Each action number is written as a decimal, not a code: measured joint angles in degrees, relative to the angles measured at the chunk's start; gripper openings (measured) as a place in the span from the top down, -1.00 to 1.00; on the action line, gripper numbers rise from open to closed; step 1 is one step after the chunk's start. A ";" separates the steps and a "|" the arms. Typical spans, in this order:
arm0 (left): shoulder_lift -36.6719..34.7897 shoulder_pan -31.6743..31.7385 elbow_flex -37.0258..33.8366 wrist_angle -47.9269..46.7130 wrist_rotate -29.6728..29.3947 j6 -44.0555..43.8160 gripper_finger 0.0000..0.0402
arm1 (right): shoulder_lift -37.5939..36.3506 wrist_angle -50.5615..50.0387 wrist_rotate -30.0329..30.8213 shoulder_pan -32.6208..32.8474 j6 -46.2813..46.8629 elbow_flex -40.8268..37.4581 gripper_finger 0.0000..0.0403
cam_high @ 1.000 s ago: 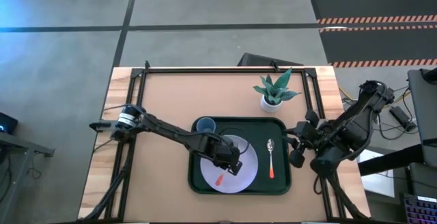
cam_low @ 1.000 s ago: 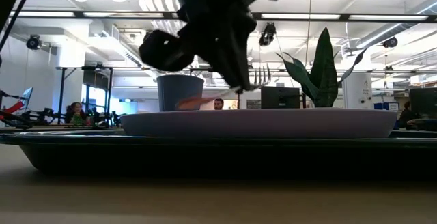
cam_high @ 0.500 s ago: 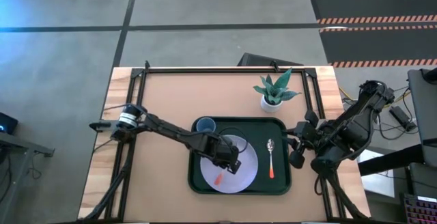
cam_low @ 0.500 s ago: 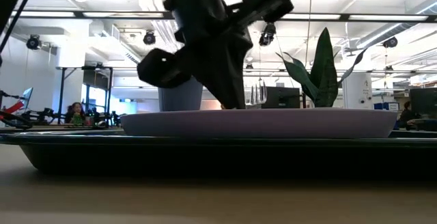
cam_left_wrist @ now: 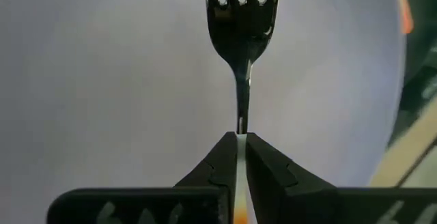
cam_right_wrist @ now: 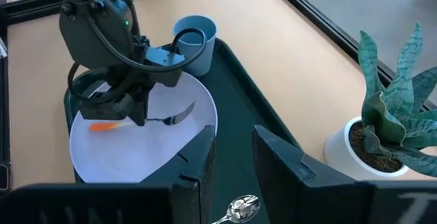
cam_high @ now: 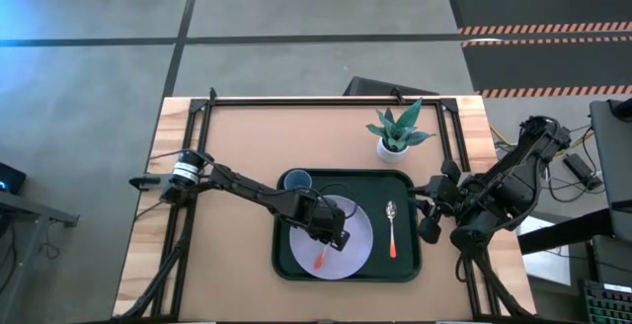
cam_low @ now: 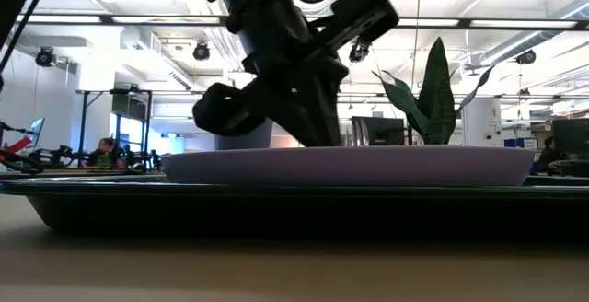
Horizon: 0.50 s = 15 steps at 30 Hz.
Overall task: Pick and place plate/cup/fork/spoon on tray
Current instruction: Put the orange fork on the dark green serving tray to the left of the orange spoon
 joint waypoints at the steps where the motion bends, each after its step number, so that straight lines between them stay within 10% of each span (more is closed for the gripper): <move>1: 0.00 0.02 0.00 0.82 0.00 0.39 0.93 | 0.00 0.00 0.00 0.00 -0.01 0.00 0.57; 15: -1.20 0.34 0.55 4.12 0.26 5.91 0.74 | -0.25 0.03 -0.16 0.00 -0.30 0.00 0.57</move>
